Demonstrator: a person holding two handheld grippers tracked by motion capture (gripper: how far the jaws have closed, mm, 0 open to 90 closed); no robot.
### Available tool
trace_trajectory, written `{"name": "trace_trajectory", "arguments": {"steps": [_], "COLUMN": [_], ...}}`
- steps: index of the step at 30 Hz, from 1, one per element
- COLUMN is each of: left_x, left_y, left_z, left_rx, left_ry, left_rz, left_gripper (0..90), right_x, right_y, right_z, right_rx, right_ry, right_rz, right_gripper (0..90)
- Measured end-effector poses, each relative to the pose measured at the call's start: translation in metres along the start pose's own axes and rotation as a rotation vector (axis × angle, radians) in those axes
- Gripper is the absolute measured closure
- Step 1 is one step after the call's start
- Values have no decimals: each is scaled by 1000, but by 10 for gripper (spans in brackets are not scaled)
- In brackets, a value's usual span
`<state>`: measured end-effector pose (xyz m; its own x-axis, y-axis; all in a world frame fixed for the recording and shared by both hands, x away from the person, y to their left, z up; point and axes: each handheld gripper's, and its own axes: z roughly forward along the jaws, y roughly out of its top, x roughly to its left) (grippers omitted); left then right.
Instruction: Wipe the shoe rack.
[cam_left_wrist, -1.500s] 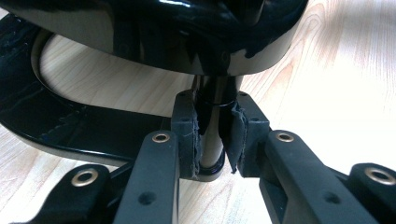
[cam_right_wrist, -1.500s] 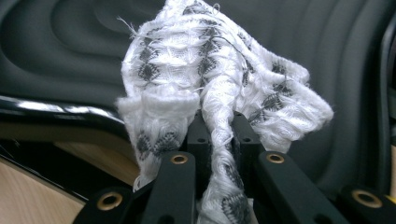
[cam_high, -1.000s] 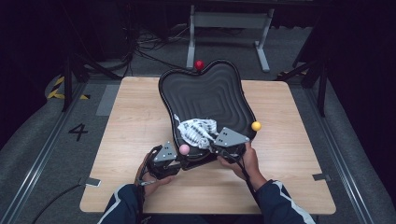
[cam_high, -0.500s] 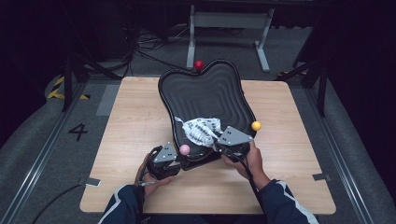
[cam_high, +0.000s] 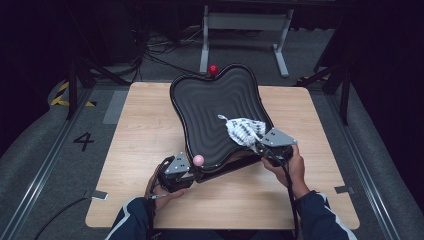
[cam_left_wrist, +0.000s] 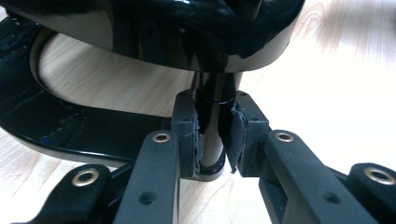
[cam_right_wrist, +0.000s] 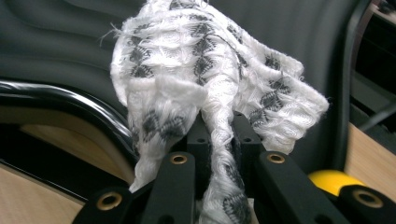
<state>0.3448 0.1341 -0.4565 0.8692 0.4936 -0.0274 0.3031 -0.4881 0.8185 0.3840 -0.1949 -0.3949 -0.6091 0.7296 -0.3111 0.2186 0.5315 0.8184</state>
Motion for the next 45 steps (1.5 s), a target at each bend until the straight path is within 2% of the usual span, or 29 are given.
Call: {"name": "trace_trajectory", "arguments": {"steps": [1,3,6,9,13,15,20,22,28,34,37,40,45], "left_x": [1,1,1,1,0,0,0,-1,-2,-2,-3,-2,-2], "left_y": [0,0,0,0,0,0,0,-1,-1,-1,-2,-2,-2], "left_z": [0,0,0,0,0,0,-1,0,0,0,0,0,0], "left_rx": [-3,2,2,2,-2,-2,5,-6,0,-3,-2,-6,-7], "left_ry": [0,-3,-4,-5,-8,-8,-8,-10,-1,5,0,-2,-5], "left_rz": [-3,-9,-7,-10,-12,0,1,-15,-12,-11,-26,-25,-24], "left_gripper": [743,743,743,743,743,743,743,743,743,743,743,742,741], "right_x": [-9,-14,-12,-10,-8,-5,5,12,27,43,59,70,75], "right_y": [-5,-8,-8,-7,-7,-6,1,6,18,27,33,38,39], "right_z": [-2,-3,-2,-2,-1,0,4,6,13,17,19,19,18], "right_rx": [5,2,8,6,-6,-14,-27,-37,-66,-90,-105,-106,-109], "right_ry": [-14,0,-16,-19,1,10,39,56,95,170,247,285,299], "right_rz": [29,57,36,34,36,34,16,-4,-23,-40,-103,-136,-135], "right_gripper": [815,815,815,815,814,815,815,816,817,817,816,816,816]}}
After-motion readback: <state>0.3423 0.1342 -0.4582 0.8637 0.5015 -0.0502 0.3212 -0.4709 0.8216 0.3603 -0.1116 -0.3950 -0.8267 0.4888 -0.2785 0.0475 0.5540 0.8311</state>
